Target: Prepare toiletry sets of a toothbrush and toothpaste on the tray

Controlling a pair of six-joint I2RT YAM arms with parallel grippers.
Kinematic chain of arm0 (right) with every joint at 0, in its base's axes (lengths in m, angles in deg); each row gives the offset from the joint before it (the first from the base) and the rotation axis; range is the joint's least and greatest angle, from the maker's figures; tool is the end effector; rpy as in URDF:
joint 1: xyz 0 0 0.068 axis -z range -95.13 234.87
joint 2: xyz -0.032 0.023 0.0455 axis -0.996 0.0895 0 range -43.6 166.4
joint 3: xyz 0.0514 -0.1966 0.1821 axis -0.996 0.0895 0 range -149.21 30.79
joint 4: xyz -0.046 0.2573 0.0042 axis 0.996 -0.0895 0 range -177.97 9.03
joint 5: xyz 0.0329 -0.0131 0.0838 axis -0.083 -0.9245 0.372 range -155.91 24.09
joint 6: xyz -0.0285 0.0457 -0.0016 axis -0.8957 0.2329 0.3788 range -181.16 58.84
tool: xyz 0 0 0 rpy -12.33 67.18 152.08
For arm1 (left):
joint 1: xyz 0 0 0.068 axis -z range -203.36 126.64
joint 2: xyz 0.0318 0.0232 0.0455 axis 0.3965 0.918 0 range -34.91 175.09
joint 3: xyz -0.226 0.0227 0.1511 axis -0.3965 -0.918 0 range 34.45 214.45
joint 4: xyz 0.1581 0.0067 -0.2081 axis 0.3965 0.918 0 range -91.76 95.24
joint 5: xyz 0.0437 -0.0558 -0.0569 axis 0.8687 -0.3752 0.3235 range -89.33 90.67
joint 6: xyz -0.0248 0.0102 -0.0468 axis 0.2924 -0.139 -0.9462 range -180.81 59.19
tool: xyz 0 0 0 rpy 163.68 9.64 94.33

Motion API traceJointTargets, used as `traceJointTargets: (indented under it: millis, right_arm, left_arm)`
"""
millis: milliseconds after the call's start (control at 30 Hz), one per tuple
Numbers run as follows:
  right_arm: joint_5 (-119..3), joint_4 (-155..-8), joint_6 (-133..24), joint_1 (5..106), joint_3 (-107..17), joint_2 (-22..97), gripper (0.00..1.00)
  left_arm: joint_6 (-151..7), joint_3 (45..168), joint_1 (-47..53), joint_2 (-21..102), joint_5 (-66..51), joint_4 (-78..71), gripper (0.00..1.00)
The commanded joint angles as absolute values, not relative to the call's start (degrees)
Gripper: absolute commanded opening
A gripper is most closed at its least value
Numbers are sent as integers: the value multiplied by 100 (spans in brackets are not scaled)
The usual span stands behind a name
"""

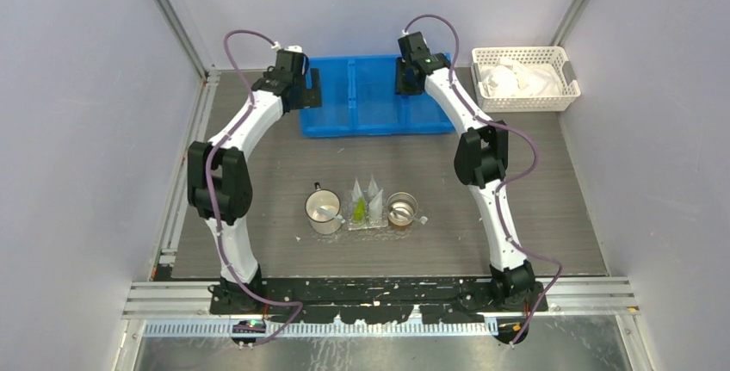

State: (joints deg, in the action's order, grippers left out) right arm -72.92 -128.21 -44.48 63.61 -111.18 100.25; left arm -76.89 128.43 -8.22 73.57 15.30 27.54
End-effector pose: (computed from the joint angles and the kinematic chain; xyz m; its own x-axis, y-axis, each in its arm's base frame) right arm 0.5157 0.1960 0.2386 -0.7569 0.0114 -0.6534 -0.0710 0.9925 0.0995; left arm 0.4214 -0.1047 0.2855 -0.6632 -0.0981 -0.7420 -0.1113 0.9933 -0.0319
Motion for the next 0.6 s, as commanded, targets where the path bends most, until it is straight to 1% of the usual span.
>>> traceJointTargets:
  millis: [0,33,67,100,133,167,200,233,267,300,367,433,567]
  right_arm:
    - [-6902,-12313,-4338,6402,-11100,10304,17]
    - [-6882,-12223,-4347,6404,-11017,10254,25]
    - [-6841,-12099,-4351,6411,-10881,10163,30]
    - [-6829,-11914,-4353,6424,-10668,10005,39]
    - [-6824,-11705,-4361,6425,-10395,9813,51]
    - [-6832,-11441,-4379,6433,-10087,9552,56]
    - [-6878,-11210,-4393,6428,-9772,9272,64]
    - [-6957,-11037,-4382,6446,-9517,8993,76]
    - [-7032,-10897,-4377,6465,-9259,8688,81]
    - [-7095,-10810,-4374,6495,-9041,8405,84]
    - [-7330,-10725,-4377,6536,-8608,7736,98]
    - [-7472,-10743,-4425,6578,-8101,6955,99]
    - [-7680,-11134,-4541,6573,-7283,5768,100]
  left_arm:
    - [-7614,13261,-1011,7708,1368,2567,100]
    - [-7611,13300,-1024,7724,1368,2570,100]
    - [-7606,13309,-1034,7709,1367,2547,100]
    - [-7608,13285,-1035,7650,1347,2530,100]
    - [-7610,13237,-1035,7543,1318,2476,100]
    - [-7622,13092,-1035,7377,1289,2377,100]
    - [-7640,12970,-1035,7184,1244,2285,100]
    - [-7660,12832,-1035,6943,1203,2206,100]
    - [-7700,12721,-1035,6623,1156,2173,100]
    - [-7737,12624,-1035,6386,1105,2177,100]
    - [-7860,12461,-1022,5853,975,2310,100]
    - [-8013,12271,-983,5289,850,2546,100]
    - [-8157,11696,-843,4034,459,2959,100]
